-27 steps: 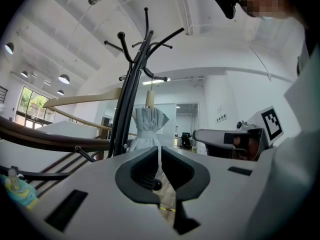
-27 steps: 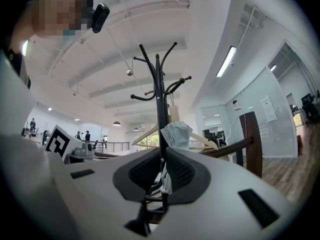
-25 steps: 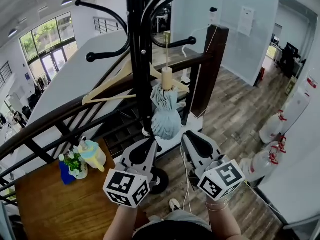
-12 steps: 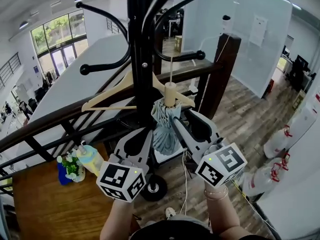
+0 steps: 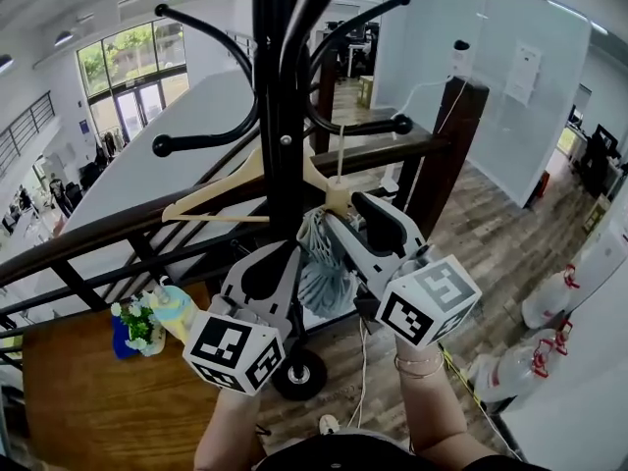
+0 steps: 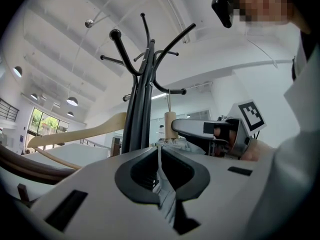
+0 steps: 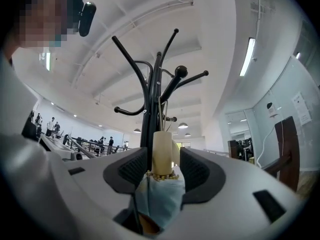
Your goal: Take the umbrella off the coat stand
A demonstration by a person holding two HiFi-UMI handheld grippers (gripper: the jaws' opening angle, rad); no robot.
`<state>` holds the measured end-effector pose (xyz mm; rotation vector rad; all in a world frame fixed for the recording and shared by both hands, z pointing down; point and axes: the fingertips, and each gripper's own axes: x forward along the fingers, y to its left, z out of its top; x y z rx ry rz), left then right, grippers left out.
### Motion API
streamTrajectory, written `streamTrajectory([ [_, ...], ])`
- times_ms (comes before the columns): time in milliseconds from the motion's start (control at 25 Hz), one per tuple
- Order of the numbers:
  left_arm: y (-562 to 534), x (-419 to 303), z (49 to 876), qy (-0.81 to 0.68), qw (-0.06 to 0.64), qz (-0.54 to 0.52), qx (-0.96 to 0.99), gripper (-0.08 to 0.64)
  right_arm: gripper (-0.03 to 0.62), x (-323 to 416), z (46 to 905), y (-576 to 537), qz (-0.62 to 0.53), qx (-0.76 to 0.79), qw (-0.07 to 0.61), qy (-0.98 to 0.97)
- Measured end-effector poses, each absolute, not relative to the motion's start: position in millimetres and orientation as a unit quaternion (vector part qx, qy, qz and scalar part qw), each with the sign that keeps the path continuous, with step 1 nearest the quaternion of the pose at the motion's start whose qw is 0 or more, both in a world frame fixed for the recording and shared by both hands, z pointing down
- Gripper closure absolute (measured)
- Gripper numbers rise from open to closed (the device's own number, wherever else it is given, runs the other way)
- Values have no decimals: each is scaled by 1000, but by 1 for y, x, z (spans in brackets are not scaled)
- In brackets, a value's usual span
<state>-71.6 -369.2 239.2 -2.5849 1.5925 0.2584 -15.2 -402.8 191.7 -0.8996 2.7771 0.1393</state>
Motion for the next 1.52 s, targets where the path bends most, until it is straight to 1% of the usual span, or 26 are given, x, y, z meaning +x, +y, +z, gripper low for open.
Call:
streamTrajectory([
  [360,-378,-75,233,536,52,93,-838,534,396,-30,192,-415,62,-303,73,948],
  [520,-380,-77,233,539,52,99,-835,534,423,-35,193,-415,73,-293,63,951],
  [920,-379,-78,231,549,51,107,-827,535,433,-26,190,-416,63,-299,72,949],
  [1520,-372,-64,223,536,60,109,-835,534,431,1,152,-409,97,-320,100,937],
])
